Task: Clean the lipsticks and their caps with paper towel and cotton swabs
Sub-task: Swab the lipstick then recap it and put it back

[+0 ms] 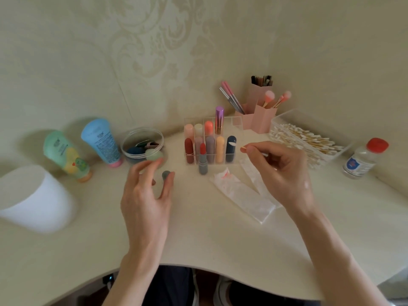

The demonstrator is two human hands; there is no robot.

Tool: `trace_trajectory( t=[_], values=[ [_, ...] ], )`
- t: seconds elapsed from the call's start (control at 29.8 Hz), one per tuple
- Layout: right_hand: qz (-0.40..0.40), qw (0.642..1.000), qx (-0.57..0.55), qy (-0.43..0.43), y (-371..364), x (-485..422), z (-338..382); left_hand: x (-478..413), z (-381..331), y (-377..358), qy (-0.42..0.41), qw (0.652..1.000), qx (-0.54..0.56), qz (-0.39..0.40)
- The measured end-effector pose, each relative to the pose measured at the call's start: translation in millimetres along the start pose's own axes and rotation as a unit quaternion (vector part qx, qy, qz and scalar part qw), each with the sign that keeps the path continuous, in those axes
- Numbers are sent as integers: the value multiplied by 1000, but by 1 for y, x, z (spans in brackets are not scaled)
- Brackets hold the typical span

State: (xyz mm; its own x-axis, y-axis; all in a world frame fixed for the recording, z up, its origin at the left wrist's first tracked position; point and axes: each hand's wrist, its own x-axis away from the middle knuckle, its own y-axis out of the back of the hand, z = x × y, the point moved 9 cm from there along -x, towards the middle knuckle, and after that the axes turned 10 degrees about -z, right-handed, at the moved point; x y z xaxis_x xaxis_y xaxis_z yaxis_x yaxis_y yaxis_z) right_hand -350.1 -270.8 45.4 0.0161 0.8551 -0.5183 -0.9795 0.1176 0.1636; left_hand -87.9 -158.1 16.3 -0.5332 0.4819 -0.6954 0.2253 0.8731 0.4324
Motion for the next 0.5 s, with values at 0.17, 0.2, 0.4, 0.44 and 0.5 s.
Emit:
trace_trajectory(
  t=[0.17, 0.2, 0.4, 0.44, 0.5],
  values=[
    [90, 996, -3, 26, -27, 15, 7, 1, 20, -23, 10, 994, -24, 103],
    [106, 994, 4, 32, -32, 18, 6, 0, 21, -24, 6, 994, -37, 105],
    [163, 985, 48, 31, -49, 31, -1, 1, 40, -25, 287, 907, 279, 133],
    [166, 985, 42, 28, -50, 32, -1, 6, 39, -26, 339, 868, 334, 140],
    [167, 985, 29, 28, -52, 34, 2, 11, 35, -26, 361, 842, 369, 154]
  ],
)
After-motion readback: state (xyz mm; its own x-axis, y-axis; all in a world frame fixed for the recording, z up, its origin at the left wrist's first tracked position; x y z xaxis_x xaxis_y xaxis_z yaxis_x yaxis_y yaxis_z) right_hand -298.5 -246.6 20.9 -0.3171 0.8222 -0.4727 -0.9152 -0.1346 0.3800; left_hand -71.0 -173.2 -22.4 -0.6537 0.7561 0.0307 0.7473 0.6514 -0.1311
